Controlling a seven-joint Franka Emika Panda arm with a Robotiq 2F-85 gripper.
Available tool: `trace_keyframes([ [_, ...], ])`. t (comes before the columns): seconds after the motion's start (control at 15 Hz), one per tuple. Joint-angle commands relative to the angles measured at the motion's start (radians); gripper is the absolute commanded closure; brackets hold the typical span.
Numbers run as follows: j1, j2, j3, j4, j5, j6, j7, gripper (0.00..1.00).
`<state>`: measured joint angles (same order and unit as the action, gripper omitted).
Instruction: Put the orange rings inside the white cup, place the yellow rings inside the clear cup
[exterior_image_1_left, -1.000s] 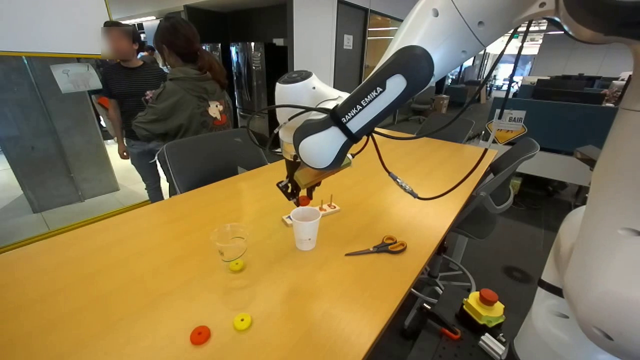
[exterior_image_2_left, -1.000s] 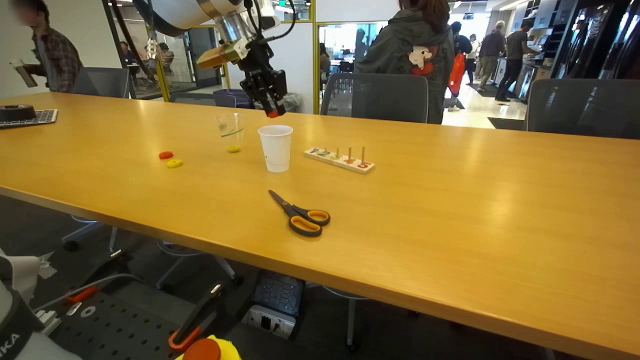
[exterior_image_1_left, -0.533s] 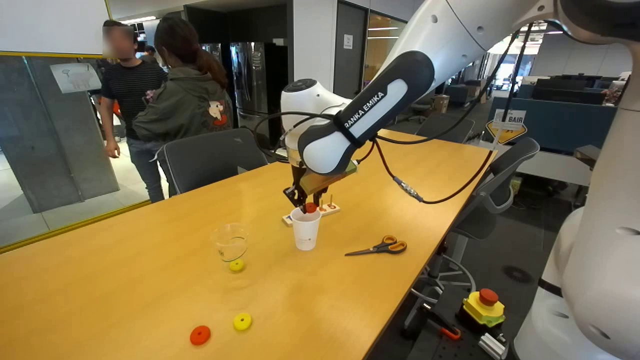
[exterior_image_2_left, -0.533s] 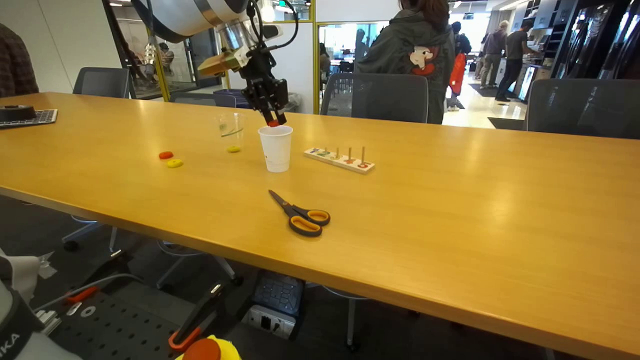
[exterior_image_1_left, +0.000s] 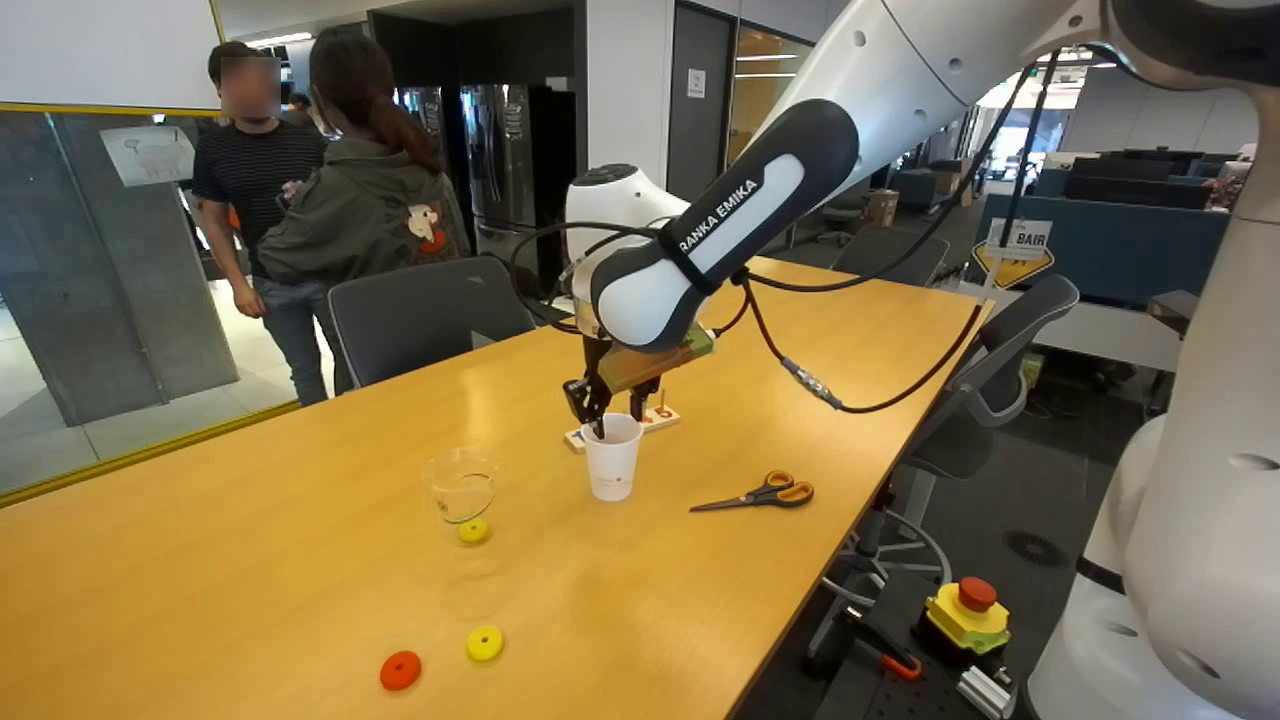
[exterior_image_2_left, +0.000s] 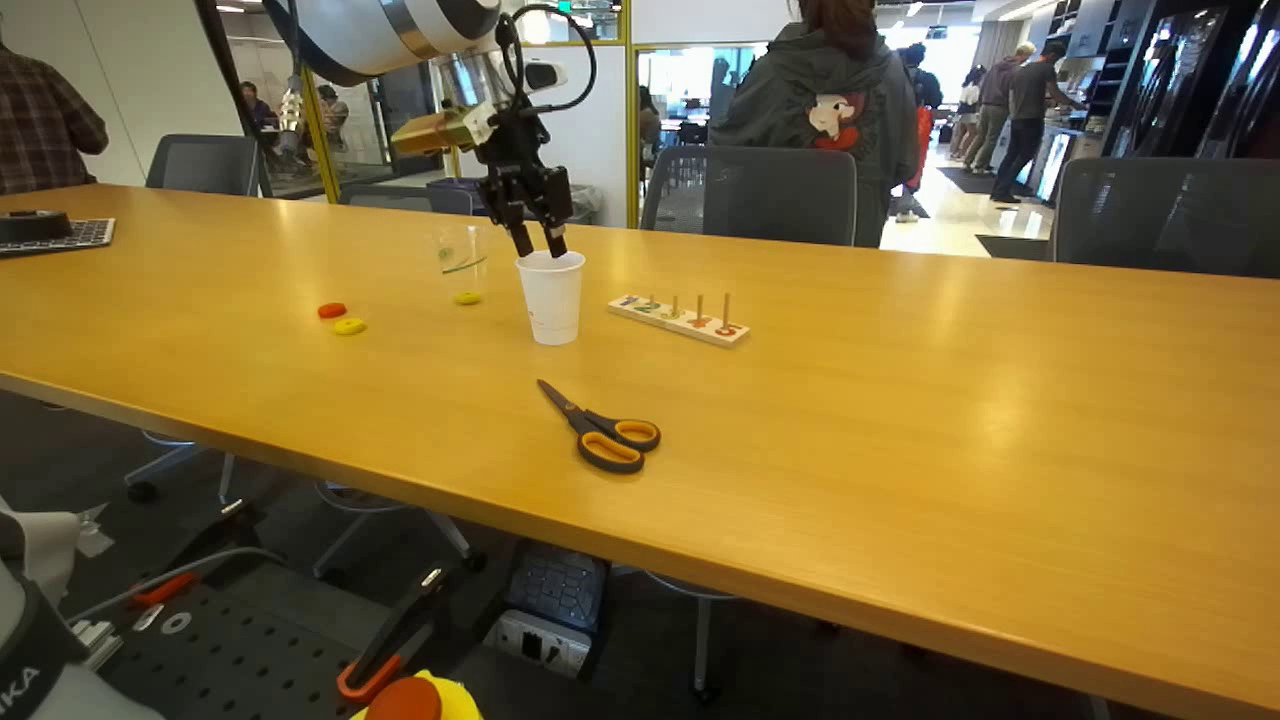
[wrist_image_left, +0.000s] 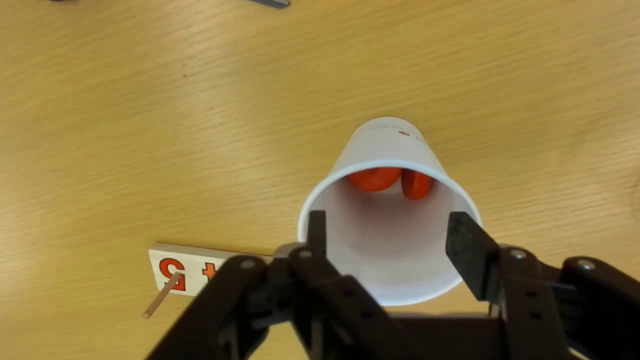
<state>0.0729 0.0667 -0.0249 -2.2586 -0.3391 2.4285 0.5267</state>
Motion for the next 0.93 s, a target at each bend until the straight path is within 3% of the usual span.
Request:
trace_keyframes([
  [0.0,0.003,-0.045,0.020,-0.026,-0.017,0.028,0.001,0.02],
  [0.2,0.037,-0.128,0.077,-0.121,-0.032,0.054,-0.064,0.00],
  [0.4,0.078,-0.187,0.150,-0.210,0.052,0.082,-0.162,0.00],
  [0.87,0.182,-0.156,0.252,-0.259,0.268,0.123,-0.456,0.00],
])
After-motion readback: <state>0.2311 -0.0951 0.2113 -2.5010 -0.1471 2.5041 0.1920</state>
